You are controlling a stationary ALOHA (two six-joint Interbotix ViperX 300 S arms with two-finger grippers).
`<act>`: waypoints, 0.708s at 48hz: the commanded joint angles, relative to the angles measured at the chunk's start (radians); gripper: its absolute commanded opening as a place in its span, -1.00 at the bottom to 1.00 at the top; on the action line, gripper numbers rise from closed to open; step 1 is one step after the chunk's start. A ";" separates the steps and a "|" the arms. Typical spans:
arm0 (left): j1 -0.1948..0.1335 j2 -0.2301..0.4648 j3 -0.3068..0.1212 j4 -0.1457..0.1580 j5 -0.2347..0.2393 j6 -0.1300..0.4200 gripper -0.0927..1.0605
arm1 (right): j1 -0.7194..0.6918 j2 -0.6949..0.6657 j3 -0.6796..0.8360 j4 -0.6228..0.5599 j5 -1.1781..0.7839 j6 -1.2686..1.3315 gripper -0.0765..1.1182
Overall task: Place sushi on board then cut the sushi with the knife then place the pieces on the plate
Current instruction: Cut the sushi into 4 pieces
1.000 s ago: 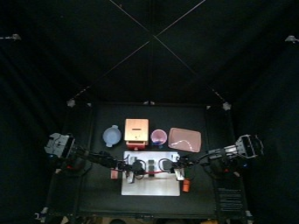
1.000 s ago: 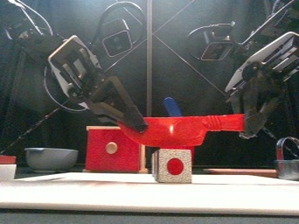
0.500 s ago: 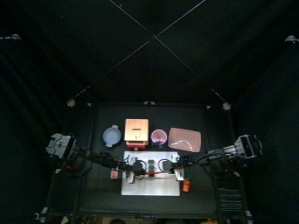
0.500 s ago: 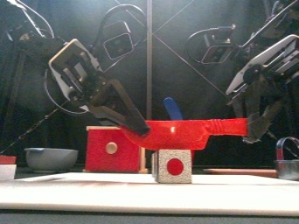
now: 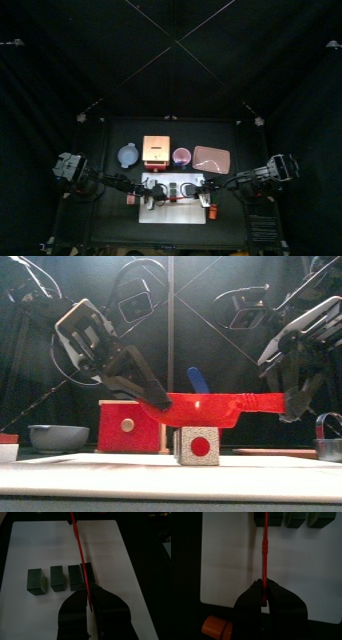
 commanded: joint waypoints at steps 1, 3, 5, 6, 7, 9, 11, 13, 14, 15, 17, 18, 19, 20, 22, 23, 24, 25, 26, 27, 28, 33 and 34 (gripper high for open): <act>0.008 -0.031 0.018 0.003 0.009 0.005 -0.18 | 0.002 -0.046 -0.009 -0.020 0.017 -0.003 -0.29; 0.014 -0.035 0.021 0.003 0.009 0.005 -0.18 | 0.002 -0.054 -0.008 -0.025 0.020 -0.003 -0.29; 0.018 -0.038 0.026 0.003 0.009 0.005 -0.18 | 0.002 -0.057 -0.006 -0.028 0.021 -0.003 -0.29; 0.021 -0.040 0.028 0.003 0.009 0.005 -0.18 | 0.002 -0.058 -0.006 -0.028 0.021 -0.003 -0.29; 0.023 -0.040 0.029 0.005 0.009 0.005 -0.18 | 0.000 -0.060 -0.005 -0.029 0.023 -0.003 -0.29; 0.025 -0.038 0.031 0.003 0.009 0.005 -0.18 | -0.003 -0.060 -0.005 -0.032 0.025 -0.003 -0.29; 0.025 -0.034 0.032 0.003 0.009 0.005 -0.18 | -0.003 -0.058 -0.003 -0.032 0.023 -0.003 -0.29; 0.025 -0.031 0.032 0.003 0.009 0.005 -0.18 | -0.003 -0.057 -0.002 -0.031 0.023 -0.003 -0.29; 0.025 -0.028 0.031 0.003 0.009 0.005 -0.18 | -0.003 -0.055 -0.002 -0.029 0.023 -0.003 -0.29; 0.025 -0.026 0.031 0.003 0.009 0.005 -0.18 | -0.003 -0.054 -0.002 -0.028 0.023 -0.003 -0.29; 0.023 -0.023 0.031 0.002 0.009 0.003 -0.18 | 0.000 -0.052 0.000 -0.026 0.025 -0.003 -0.29; 0.020 -0.023 0.031 0.002 0.009 0.003 -0.18 | 0.000 -0.051 0.000 -0.026 0.023 -0.003 -0.29; 0.018 -0.023 0.031 0.002 0.009 0.002 -0.18 | 0.003 -0.049 0.000 -0.025 0.023 -0.003 -0.29; 0.017 -0.023 0.031 0.002 0.009 0.002 -0.18 | 0.003 -0.049 0.002 -0.021 0.025 -0.003 -0.29; 0.012 -0.021 0.031 -0.002 0.009 0.000 -0.18 | 0.005 -0.048 0.003 -0.015 0.023 -0.003 -0.29; 0.009 -0.021 0.031 -0.003 0.009 0.000 -0.18 | 0.005 -0.048 0.005 -0.011 0.025 -0.003 -0.29; 0.008 -0.021 0.031 -0.005 0.009 0.000 -0.18 | 0.006 -0.046 0.005 -0.008 0.023 -0.003 -0.29; 0.005 -0.021 0.029 -0.006 0.009 0.002 -0.18 | 0.006 -0.046 0.005 -0.005 0.023 -0.003 -0.29; 0.002 -0.021 0.029 -0.009 0.009 0.002 -0.18 | 0.005 -0.046 0.005 0.000 0.025 -0.003 -0.29; 0.000 -0.021 0.029 -0.009 0.009 0.002 -0.18 | 0.006 -0.044 0.006 0.003 0.023 -0.003 -0.29; -0.005 -0.021 0.029 -0.011 0.009 0.002 -0.18 | 0.006 -0.046 0.008 0.005 0.021 -0.003 -0.29; -0.006 -0.023 0.032 -0.012 0.009 0.002 -0.18 | 0.006 -0.046 0.008 0.008 0.017 -0.003 -0.29; -0.006 -0.021 0.032 -0.012 0.009 0.002 -0.18 | 0.006 -0.046 0.008 0.009 0.015 -0.003 -0.29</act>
